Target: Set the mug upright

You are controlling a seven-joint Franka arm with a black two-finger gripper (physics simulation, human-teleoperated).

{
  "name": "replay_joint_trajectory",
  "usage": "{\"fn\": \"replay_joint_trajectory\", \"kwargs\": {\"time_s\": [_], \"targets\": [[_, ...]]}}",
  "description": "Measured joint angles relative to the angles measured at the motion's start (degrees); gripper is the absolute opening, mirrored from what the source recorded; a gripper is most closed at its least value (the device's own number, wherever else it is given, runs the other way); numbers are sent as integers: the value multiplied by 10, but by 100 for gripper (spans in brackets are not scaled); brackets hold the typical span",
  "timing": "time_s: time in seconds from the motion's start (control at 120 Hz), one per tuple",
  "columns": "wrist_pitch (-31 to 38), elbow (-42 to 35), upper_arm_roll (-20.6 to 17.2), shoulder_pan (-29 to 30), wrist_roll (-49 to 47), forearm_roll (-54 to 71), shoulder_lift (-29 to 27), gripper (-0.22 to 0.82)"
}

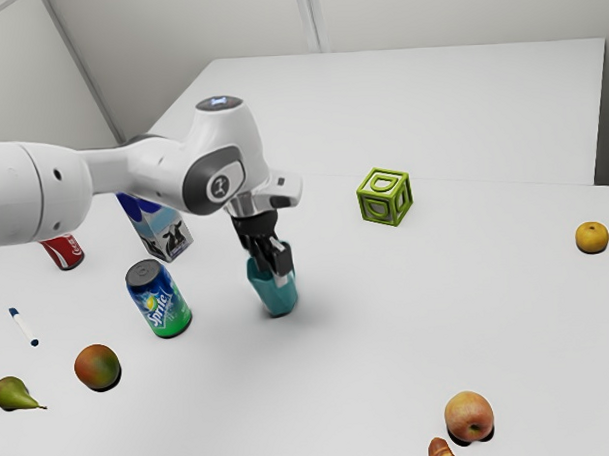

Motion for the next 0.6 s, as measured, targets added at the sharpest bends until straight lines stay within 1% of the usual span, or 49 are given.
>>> {"fn": "replay_joint_trajectory", "kwargs": {"time_s": [0.108, 0.233, 0.367, 0.533, 0.575, 0.6], "targets": [[-11, 9, -2, 1, -8, 0, -31, 43], [-34, 30, -5, -1, -16, -2, -52, 51], [-67, 91, -5, -6, -27, -4, -49, 55], [-127, 178, -2, -4, -61, -7, -42, 58], [-146, 204, 6, -8, -73, -5, -42, 59], [-159, 220, 21, -18, -79, -5, -42, 59]]}}
